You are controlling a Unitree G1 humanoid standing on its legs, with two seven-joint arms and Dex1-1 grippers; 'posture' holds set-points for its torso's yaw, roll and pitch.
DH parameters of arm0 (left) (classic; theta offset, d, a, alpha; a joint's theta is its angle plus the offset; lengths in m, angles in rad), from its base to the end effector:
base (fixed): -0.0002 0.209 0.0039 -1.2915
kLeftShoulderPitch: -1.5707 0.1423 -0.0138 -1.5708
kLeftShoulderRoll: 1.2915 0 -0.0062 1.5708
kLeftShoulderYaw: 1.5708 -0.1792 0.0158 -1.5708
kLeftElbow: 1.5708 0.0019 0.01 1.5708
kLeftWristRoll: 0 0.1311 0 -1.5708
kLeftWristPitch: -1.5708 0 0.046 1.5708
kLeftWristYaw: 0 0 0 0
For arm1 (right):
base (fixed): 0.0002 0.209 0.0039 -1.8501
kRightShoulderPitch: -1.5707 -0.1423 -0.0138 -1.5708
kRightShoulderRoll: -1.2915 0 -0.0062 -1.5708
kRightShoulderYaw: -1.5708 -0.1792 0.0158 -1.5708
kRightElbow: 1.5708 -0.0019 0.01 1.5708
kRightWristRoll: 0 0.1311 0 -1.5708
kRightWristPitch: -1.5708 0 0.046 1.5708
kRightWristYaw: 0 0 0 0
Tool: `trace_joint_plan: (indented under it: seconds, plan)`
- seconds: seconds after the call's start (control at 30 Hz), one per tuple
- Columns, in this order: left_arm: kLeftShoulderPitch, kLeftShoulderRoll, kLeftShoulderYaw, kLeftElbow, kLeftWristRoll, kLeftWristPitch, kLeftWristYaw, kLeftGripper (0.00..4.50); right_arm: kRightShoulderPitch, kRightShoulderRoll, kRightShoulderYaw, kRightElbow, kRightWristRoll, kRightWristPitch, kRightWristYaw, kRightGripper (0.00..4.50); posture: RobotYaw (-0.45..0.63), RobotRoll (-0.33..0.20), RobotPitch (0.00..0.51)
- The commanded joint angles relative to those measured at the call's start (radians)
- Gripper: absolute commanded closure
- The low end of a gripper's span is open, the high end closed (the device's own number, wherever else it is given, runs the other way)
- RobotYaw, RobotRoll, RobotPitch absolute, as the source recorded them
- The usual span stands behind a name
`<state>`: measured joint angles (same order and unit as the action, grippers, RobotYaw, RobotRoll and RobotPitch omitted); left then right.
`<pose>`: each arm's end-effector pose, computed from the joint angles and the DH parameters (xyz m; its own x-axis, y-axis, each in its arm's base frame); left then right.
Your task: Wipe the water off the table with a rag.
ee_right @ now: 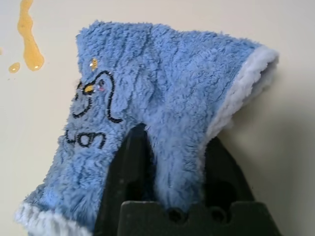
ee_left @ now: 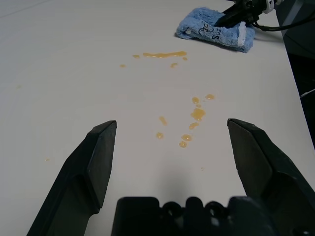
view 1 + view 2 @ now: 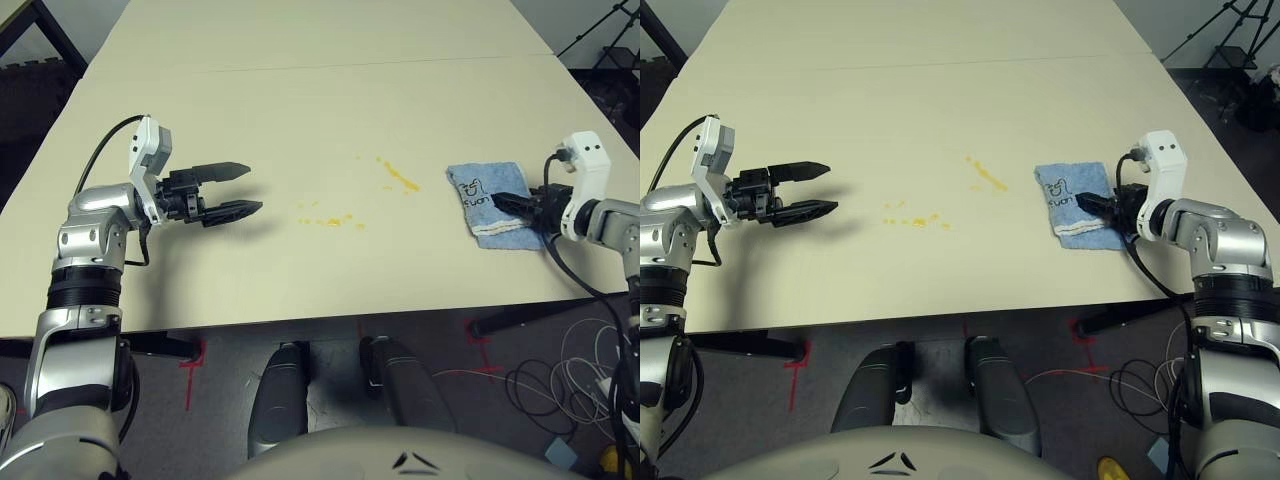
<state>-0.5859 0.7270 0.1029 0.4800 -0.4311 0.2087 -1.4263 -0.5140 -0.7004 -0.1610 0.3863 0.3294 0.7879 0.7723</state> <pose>0.2803 0.3038 0.1691 0.4004 -0.9050 -0.1436 0.9163 0.3956 0.0624 0.2631 -0.3072 0.1398 0.7776 0.3945 -0.4895 -0.3583 0.9179 0.1707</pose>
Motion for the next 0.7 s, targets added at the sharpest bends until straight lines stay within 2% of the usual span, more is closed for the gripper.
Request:
trace_joint_plan:
  seconds: [0.03,0.1,0.13,0.43,0.6,0.7]
  plan:
    - [0.007,0.008,-0.001,-0.018,0.011,-0.006,0.003,0.0,0.029,0.011,0.052,0.032,-0.026,0.008,0.009,3.87,0.12,0.0,0.187]
    - [0.008,0.007,-0.001,-0.018,0.011,-0.007,0.004,0.0,0.027,0.011,0.052,0.031,-0.025,-0.001,0.016,4.41,0.12,0.0,0.187]
    - [0.008,0.008,-0.001,-0.018,0.011,-0.007,0.004,0.0,0.027,0.011,0.05,0.029,-0.022,-0.004,0.019,4.44,0.12,0.0,0.188]
    - [0.003,0.016,-0.002,0.002,0.019,-0.019,0.004,0.0,-0.05,-0.002,-0.052,0.03,0.057,-0.013,0.043,4.44,0.12,0.0,0.187]
    - [0.0,0.017,-0.001,0.009,0.024,-0.028,0.007,0.0,-0.139,-0.009,-0.085,0.048,0.087,0.002,0.025,4.44,0.13,0.0,0.185]
    - [0.002,0.017,-0.001,0.01,0.025,-0.032,0.009,0.0,-0.206,0.02,-0.088,0.058,0.092,0.011,-0.014,4.44,0.13,0.0,0.183]
